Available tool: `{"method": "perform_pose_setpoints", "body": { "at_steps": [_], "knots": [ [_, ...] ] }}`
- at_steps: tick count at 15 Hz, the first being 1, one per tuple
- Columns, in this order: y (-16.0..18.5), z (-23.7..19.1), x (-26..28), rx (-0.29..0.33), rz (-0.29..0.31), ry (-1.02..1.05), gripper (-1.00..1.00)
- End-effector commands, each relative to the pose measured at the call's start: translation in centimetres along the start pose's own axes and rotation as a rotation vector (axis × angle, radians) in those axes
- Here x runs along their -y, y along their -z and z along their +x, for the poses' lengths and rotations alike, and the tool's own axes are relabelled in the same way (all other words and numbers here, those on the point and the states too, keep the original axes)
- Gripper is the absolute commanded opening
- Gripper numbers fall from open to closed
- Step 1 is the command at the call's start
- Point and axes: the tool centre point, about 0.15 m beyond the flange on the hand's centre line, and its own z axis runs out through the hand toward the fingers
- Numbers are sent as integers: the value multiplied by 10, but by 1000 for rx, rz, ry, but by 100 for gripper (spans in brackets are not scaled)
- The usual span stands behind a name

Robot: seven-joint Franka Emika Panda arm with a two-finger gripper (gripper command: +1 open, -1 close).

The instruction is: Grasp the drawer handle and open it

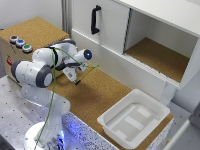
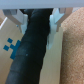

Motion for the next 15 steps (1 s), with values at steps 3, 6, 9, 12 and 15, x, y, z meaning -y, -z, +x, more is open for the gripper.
{"method": "perform_pose_setpoints", "body": {
  "at_steps": [3,6,9,12,15],
  "knots": [
    [13,29,-80,17,-17,2,-100],
    [19,30,-82,12,-23,2,-100],
    [22,31,-84,11,-29,1,-100],
    [27,32,-85,5,-39,1,-100],
    [32,32,-88,-4,-49,-8,-100]
  ]
}}
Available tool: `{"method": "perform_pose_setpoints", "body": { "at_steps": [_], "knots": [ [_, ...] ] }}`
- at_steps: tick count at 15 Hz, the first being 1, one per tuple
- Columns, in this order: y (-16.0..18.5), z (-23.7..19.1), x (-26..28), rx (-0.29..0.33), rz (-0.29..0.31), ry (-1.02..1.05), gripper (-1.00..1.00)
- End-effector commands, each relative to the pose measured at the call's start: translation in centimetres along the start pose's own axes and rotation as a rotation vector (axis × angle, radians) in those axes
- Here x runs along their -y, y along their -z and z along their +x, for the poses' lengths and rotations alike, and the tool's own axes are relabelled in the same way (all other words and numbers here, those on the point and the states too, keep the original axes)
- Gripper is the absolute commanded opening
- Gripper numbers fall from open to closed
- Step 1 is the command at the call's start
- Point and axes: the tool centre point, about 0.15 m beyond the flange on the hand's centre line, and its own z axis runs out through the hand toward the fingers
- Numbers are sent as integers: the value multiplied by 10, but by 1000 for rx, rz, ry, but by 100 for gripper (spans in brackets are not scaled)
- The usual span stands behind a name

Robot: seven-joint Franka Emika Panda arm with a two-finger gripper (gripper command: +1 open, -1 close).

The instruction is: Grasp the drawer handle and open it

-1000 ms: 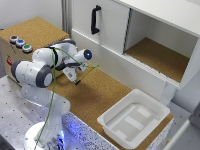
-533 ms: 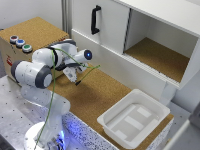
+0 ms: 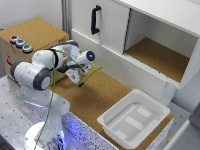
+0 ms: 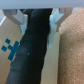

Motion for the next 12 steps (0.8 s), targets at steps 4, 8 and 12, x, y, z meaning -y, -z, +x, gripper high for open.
{"method": "perform_pose_setpoints", "body": {
  "at_steps": [4,8,12],
  "knots": [
    [10,30,-61,8,-33,-8,-100],
    [22,30,-68,-8,-58,-22,-100],
    [31,27,-76,-25,-73,-37,-100]
  ]
}}
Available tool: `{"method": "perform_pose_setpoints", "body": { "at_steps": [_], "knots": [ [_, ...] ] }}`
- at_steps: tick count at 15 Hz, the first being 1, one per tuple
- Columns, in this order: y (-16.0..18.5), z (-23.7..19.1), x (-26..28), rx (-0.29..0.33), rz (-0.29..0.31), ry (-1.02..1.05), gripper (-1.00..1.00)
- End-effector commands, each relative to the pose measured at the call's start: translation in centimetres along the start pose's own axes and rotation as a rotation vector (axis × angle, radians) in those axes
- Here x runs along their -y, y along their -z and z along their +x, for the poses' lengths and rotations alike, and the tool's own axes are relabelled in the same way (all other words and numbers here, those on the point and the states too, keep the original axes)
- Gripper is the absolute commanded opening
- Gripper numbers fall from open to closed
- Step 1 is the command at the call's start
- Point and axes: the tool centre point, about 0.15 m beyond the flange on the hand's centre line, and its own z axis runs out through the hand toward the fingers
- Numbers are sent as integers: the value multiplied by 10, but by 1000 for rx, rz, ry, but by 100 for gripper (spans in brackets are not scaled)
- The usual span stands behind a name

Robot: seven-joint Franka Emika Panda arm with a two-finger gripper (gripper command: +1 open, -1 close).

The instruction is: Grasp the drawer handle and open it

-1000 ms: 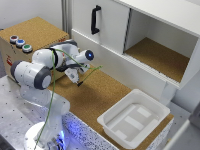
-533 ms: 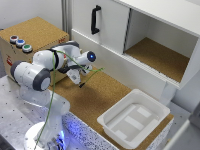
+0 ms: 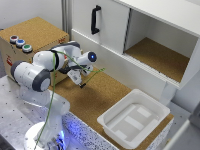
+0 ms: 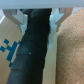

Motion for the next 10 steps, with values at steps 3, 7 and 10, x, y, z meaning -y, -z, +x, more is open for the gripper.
{"method": "perform_pose_setpoints", "body": {
  "at_steps": [3,7,10],
  "knots": [
    [16,26,-56,21,-69,-24,100],
    [19,24,-51,24,-75,-4,100],
    [23,26,-43,35,-95,32,100]
  ]
}}
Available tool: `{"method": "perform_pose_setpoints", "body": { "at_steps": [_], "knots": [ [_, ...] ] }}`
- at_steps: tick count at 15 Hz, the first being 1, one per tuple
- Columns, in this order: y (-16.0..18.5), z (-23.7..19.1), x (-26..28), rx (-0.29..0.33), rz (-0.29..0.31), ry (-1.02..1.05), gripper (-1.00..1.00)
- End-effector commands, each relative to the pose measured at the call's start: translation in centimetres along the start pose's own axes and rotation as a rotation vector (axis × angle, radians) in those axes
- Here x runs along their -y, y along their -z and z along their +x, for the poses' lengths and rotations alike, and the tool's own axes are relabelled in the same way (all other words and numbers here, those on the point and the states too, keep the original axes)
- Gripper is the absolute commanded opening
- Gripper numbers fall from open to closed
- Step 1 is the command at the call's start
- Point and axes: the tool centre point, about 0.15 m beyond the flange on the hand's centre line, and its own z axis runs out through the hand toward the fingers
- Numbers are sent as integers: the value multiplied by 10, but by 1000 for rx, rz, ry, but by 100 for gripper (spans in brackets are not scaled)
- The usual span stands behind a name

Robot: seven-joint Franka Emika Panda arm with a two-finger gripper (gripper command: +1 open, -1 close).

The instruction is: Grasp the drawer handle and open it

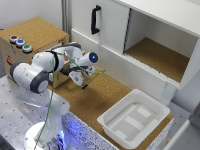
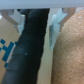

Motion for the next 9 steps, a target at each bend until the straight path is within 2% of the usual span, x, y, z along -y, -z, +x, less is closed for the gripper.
{"method": "perform_pose_setpoints", "body": {
  "at_steps": [1,4,7,9],
  "knots": [
    [13,27,-21,50,-49,33,100],
    [16,33,-5,71,-101,72,100],
    [21,39,18,90,-195,114,100],
    [27,41,26,79,-212,123,100]
  ]
}}
